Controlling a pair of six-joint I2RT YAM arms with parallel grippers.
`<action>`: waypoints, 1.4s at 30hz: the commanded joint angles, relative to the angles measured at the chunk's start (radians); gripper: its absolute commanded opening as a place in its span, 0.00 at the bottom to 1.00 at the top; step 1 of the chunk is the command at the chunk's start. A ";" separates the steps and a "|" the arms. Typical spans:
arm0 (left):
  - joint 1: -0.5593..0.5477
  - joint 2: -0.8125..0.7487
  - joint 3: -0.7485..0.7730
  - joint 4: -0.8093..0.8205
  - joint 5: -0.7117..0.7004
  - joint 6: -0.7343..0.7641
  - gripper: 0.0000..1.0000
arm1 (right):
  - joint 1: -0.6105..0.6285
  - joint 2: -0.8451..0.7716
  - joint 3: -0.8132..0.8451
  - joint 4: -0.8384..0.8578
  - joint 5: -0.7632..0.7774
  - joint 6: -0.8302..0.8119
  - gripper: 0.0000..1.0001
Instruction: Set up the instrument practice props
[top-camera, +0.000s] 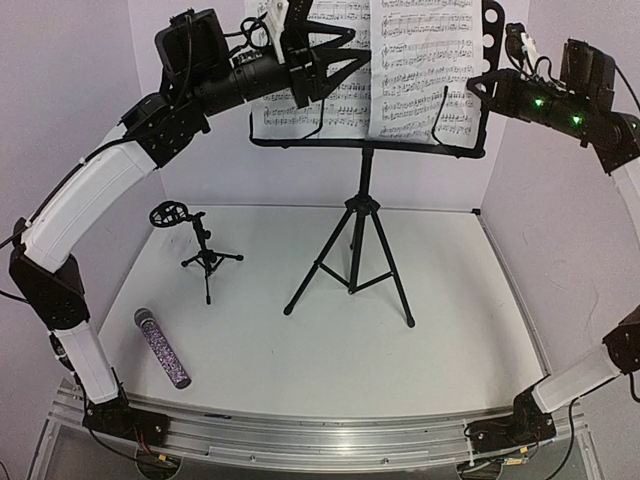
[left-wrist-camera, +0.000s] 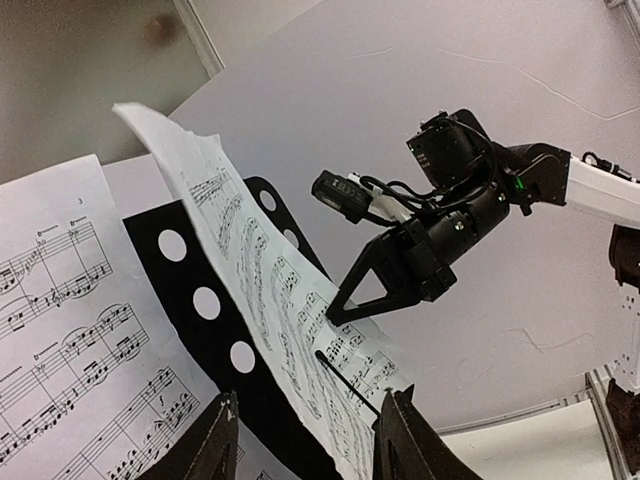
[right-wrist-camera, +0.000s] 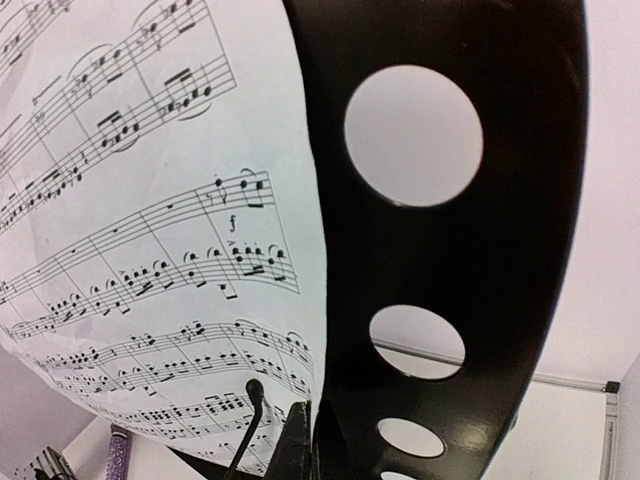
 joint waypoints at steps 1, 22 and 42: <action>-0.004 -0.077 -0.031 0.020 0.037 -0.050 0.45 | -0.004 -0.047 -0.037 0.036 0.034 0.019 0.00; -0.171 0.151 -0.025 0.065 -0.043 -0.396 0.54 | -0.003 -0.123 -0.097 0.039 0.017 -0.102 0.00; -0.171 0.126 -0.063 0.102 -0.049 -0.332 0.52 | -0.003 -0.117 -0.132 0.040 0.047 -0.218 0.00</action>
